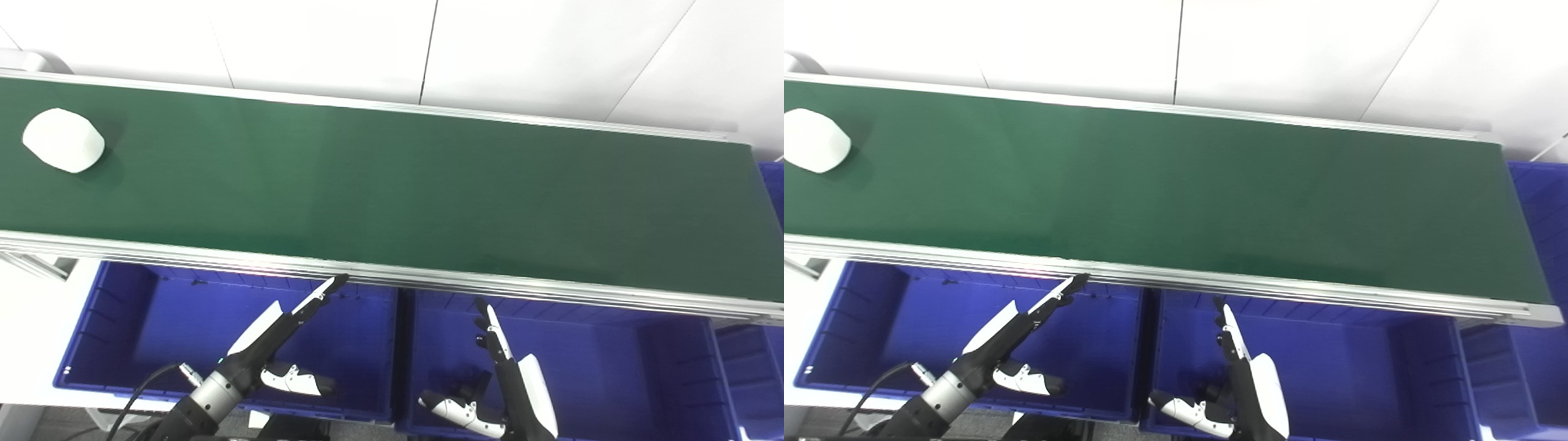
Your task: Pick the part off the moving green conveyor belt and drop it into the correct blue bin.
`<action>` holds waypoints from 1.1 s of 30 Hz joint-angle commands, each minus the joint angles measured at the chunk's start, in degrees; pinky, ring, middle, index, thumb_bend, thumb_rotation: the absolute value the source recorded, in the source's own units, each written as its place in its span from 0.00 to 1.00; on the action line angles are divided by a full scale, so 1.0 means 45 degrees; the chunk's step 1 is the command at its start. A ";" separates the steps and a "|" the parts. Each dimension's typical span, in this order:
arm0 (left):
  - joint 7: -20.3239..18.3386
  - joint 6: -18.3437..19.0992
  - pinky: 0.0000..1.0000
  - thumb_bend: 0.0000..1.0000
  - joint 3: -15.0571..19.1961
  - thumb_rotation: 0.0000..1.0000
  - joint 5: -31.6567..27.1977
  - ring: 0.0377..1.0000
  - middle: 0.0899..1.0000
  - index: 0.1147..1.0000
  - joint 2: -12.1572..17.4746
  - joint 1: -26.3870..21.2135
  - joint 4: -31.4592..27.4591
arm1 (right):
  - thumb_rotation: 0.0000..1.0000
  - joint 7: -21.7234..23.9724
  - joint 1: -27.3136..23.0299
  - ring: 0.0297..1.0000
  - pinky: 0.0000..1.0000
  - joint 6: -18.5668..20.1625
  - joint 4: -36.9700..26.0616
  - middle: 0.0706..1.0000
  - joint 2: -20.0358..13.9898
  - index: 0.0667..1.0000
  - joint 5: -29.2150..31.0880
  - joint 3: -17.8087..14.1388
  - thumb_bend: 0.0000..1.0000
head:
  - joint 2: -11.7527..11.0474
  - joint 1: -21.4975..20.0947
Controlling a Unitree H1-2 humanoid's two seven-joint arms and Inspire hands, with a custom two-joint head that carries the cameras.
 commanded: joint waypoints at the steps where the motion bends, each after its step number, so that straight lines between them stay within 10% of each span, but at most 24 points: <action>1: 0.0387 -0.0521 0.92 0.90 -0.0074 0.68 0.0017 0.99 1.00 1.00 0.0278 -0.0146 -0.0126 | 0.50 -0.0272 0.0122 0.95 0.86 -0.0729 -0.0116 0.99 0.0043 1.00 0.0198 0.0091 0.83 | -0.0046 0.0027; 33: 0.4213 -0.0521 0.81 0.87 -0.2981 0.64 0.0714 0.89 0.94 0.95 0.0544 -0.1339 0.0927 | 0.51 -0.0585 -0.0370 0.96 0.90 -0.1894 0.1355 0.99 -0.0492 1.00 0.0944 -0.0304 0.85 | -0.1902 0.2985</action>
